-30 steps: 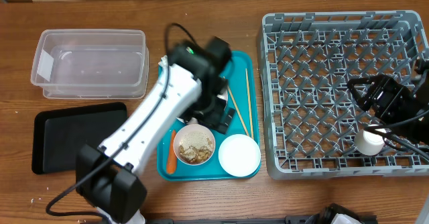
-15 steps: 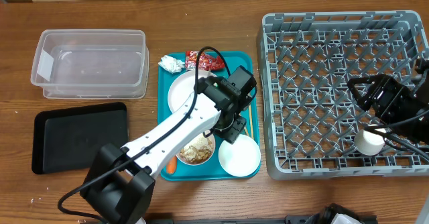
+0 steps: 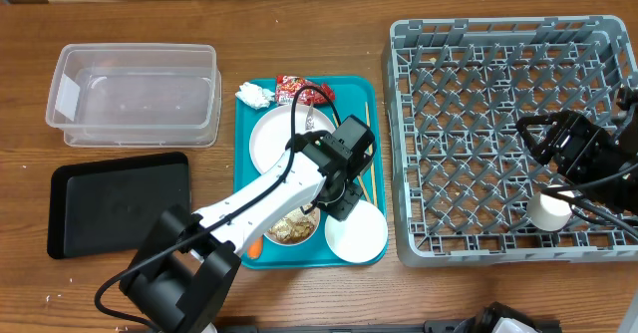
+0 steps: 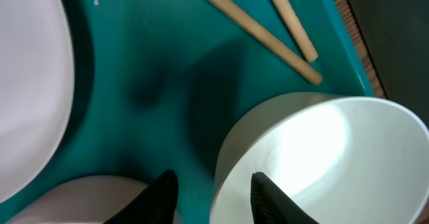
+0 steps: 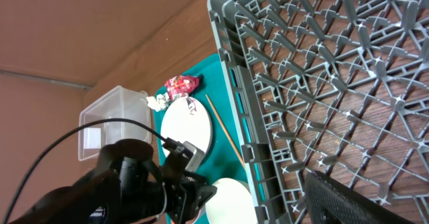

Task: Sort waste into correct bins and load items into the dishwasher
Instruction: 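Move the left gripper to the small white bowl and grasp its rim, then lift the small white bowl with the left gripper toward the right gripper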

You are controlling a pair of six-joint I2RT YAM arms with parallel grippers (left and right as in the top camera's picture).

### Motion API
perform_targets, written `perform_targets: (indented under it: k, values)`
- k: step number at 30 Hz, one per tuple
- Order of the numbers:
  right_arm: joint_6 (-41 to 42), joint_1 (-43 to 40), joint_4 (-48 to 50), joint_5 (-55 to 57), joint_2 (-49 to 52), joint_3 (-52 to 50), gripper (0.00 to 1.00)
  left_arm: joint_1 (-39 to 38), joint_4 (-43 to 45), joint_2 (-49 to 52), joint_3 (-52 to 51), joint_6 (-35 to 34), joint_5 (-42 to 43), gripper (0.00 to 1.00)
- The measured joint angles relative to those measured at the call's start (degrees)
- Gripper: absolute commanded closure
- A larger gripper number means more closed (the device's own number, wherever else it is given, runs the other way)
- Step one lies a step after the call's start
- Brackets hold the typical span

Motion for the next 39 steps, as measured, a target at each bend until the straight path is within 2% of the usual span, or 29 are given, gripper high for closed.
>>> perform_targets:
  k: [3,13,15,16,17,25,31,36,39]
  values:
    - [0.0,0.0,0.0,0.0,0.0,0.0,0.09,0.0,2.8,0.0,-1.4,0.0,0.6,0.71]
    - [0.0,0.0,0.0,0.0,0.0,0.0,0.09,0.0,6.1,0.1,-4.0,0.0,2.3,0.72]
    - [0.0,0.0,-0.1,0.0,0.0,0.0,0.09,0.0,6.2,0.2,-4.2,0.0,2.4,0.78]
    - [0.0,0.0,-0.1,0.0,0.0,0.0,0.09,0.0,6.2,0.3,-4.3,0.0,2.4,0.89]
    - [0.0,0.0,-0.2,0.0,0.0,0.0,0.09,0.0,6.3,0.4,-4.3,0.0,2.4,0.94]
    - [0.0,0.0,-0.3,0.0,0.0,0.0,0.09,0.0,5.4,0.5,-4.4,0.9,2.6,0.96]
    - [0.0,0.0,-0.4,0.0,0.0,0.0,0.09,0.8,-4.3,1.1,-0.3,0.9,3.0,0.96]
    - [0.0,0.0,-0.5,0.0,0.0,0.0,0.07,4.3,-18.3,1.5,11.4,0.9,3.0,0.96]
    - [0.0,0.0,-0.9,-0.2,0.0,0.0,0.14,7.2,-24.6,1.6,18.9,1.2,3.5,0.96]
